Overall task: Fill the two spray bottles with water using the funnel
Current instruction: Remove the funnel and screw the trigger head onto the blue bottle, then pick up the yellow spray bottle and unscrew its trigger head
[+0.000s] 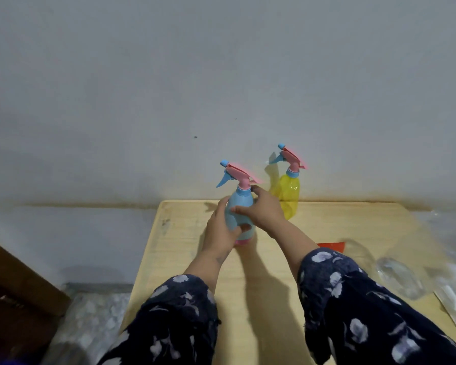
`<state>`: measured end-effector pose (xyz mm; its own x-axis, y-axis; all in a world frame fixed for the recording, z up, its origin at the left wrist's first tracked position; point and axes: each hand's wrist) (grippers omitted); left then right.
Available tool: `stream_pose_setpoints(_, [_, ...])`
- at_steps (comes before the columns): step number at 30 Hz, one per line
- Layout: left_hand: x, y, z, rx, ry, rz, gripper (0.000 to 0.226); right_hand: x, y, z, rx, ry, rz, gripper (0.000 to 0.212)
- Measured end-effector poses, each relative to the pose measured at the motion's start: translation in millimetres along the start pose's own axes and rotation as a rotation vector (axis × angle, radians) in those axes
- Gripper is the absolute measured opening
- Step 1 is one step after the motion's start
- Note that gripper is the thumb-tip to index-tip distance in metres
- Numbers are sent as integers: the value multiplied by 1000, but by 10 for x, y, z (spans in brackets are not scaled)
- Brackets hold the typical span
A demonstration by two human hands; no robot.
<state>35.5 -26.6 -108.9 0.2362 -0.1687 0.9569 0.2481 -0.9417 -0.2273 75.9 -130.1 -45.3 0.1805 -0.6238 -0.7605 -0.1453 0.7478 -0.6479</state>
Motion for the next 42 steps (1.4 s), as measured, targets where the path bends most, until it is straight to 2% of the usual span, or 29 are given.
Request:
stream_pose_setpoints(7, [-141,149,507,104,17,57,67,256,141,492,16,-52,75,57])
stream_pose_setpoints(12, [-202,160,796,152,37,78,70,345,283,721,31,-63,59,56])
stream_pose_setpoints(21, [-258,152,984,129,39,120,71,415,358,827,26,-76,110,55])
stream_pose_setpoints(25, [-254,107,934,138,23,171,76,405,298,753,21,-47,155,67])
stream_pose_setpoints(28, [-274,155,755,271,-32,320,62,392,215,622,30,-18,153,68])
stream_pose_setpoints(30, [-314,238,627,294,-44,418,49,417,149,514,38,-12,140,61])
stream_pose_setpoints(33, [-268,415,536,215,-2,454,40,495,-20,390,136,-9,139,40])
stream_pose_setpoints(36, [-82,630,542,127,57,423,42,579,-250,313,325,-35,93,22])
stream_pose_setpoints(40, [134,888,638,36,82,369,59,709,-497,316,575,-73,-37,30])
stream_pose_setpoints(42, [192,987,698,7,94,361,68,762,-562,398,600,-73,-51,44])
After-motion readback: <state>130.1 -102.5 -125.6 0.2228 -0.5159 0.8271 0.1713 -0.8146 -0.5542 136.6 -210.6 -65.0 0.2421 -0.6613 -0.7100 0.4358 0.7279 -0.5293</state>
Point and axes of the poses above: each hand's wrist, its own z-axis towards the middle knuckle, its own y-axis out of the palm, x = y × z, and after that the axes turned 9 degrees about -y, right-handed
